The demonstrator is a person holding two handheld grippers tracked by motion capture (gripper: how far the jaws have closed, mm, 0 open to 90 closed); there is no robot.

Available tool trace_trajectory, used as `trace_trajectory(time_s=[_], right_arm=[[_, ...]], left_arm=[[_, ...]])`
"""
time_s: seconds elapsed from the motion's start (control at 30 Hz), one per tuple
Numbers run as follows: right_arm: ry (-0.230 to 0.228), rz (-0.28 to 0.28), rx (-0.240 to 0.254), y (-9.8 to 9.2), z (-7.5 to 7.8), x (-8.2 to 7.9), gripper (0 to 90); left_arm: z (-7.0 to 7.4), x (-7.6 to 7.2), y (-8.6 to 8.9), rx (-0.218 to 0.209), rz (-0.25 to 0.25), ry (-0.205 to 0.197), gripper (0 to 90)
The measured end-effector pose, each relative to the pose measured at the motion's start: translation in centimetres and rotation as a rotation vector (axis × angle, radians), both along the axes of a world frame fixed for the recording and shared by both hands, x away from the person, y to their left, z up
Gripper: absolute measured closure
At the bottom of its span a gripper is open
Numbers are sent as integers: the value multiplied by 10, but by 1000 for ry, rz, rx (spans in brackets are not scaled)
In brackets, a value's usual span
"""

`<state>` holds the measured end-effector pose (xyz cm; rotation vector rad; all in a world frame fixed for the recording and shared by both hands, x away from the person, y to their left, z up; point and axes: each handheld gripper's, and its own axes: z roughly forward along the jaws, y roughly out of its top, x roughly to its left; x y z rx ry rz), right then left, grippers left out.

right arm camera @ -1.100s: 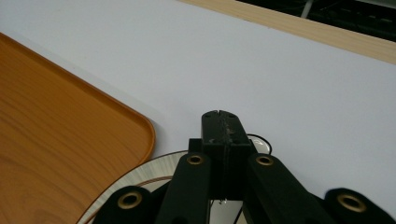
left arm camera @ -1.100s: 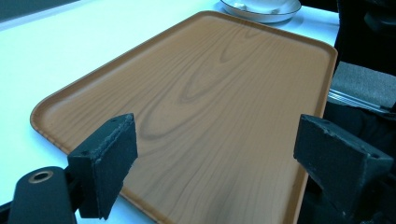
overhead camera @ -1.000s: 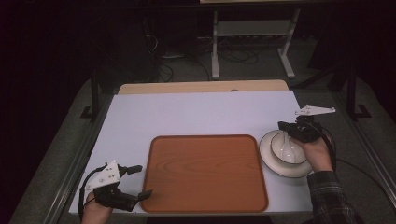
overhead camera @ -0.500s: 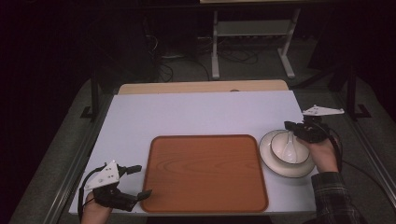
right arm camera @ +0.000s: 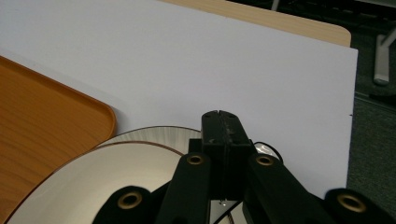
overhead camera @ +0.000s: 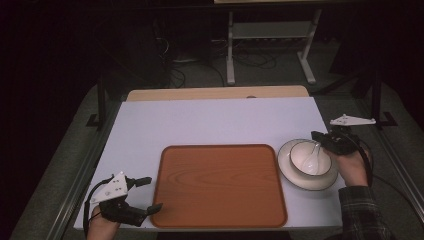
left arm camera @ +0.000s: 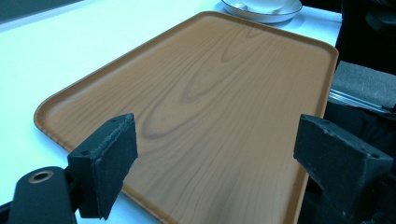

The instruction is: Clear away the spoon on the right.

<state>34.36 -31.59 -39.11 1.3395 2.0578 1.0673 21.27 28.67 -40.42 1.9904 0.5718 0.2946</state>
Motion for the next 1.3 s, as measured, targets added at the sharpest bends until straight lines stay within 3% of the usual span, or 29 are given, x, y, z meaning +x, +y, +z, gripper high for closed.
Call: trace_trajectory(time_s=[0.73,0.97,1.3], right_arm=[[12,-66,-12,-20,-1,-15,897],[23,-80,-40,-24,-2,-29,897],[32,-105,-32,-32,-4,-44,897]], left_arm=[[0,1,0,-3,-1,-1,131],[0,2,0,-3,-2,0,131],[0,2,0,-4,-2,0,131]])
